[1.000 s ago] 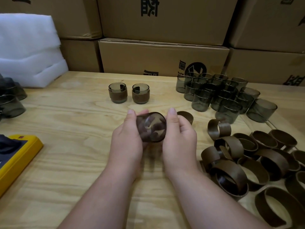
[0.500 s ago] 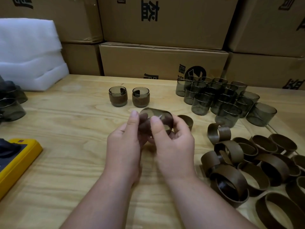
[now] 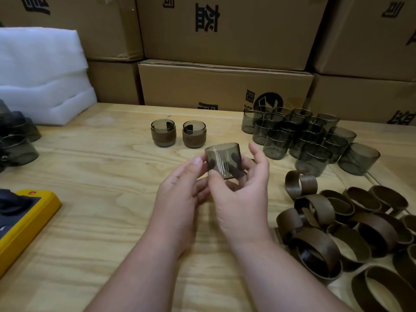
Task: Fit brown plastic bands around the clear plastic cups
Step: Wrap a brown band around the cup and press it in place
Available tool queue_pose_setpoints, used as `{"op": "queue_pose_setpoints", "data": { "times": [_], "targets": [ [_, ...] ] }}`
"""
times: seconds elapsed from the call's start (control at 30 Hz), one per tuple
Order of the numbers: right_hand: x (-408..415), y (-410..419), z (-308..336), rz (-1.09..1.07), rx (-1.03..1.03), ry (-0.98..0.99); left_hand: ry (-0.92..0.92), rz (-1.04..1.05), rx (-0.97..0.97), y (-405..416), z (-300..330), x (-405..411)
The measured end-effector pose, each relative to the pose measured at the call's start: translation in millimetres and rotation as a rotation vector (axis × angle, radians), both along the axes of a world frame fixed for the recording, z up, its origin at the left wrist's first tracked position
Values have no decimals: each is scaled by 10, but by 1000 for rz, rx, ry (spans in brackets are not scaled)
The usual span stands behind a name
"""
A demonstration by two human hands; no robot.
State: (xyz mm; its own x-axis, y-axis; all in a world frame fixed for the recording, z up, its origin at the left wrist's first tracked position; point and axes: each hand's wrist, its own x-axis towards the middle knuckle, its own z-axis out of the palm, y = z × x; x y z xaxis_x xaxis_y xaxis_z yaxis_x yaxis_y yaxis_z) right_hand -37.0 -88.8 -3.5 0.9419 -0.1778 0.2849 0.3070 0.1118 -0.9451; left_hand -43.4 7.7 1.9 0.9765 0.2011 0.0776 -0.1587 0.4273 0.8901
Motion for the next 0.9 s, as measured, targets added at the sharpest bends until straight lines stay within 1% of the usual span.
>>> {"op": "queue_pose_setpoints", "data": {
  "times": [0.1, 0.23, 0.33, 0.47, 0.53, 0.6, 0.7, 0.8, 0.9],
  "targets": [
    [-9, -4, -1, 69, -77, 3, -13, -11, -15, 20, 2, 0],
    [5, 10, -4, 156, 27, 37, -13, -38, 4, 30, 6, 1],
    [1, 19, 31, 124, 69, 29, -14, -30, -23, 47, 1, 8],
    [-38, 31, 50, 97, 32, 43, -20, -14, -57, 34, -12, 9],
    [-35, 38, 50, 65, 25, 21, -10, -6, -67, 39, -18, 11],
    [-31, 45, 57, 53, -29, -5, -6, -1, -71, 43, -24, 17],
    [-68, 51, 93, 131, -59, -12, 9, 21, -73, 49, -11, 22],
    [-61, 25, 60, 163, -122, 3, 2, 1, -71, 52, -22, 20],
    [-64, 38, 53, 228, -118, 15, -5, -2, -98, 59, -44, 26]
  ]
}}
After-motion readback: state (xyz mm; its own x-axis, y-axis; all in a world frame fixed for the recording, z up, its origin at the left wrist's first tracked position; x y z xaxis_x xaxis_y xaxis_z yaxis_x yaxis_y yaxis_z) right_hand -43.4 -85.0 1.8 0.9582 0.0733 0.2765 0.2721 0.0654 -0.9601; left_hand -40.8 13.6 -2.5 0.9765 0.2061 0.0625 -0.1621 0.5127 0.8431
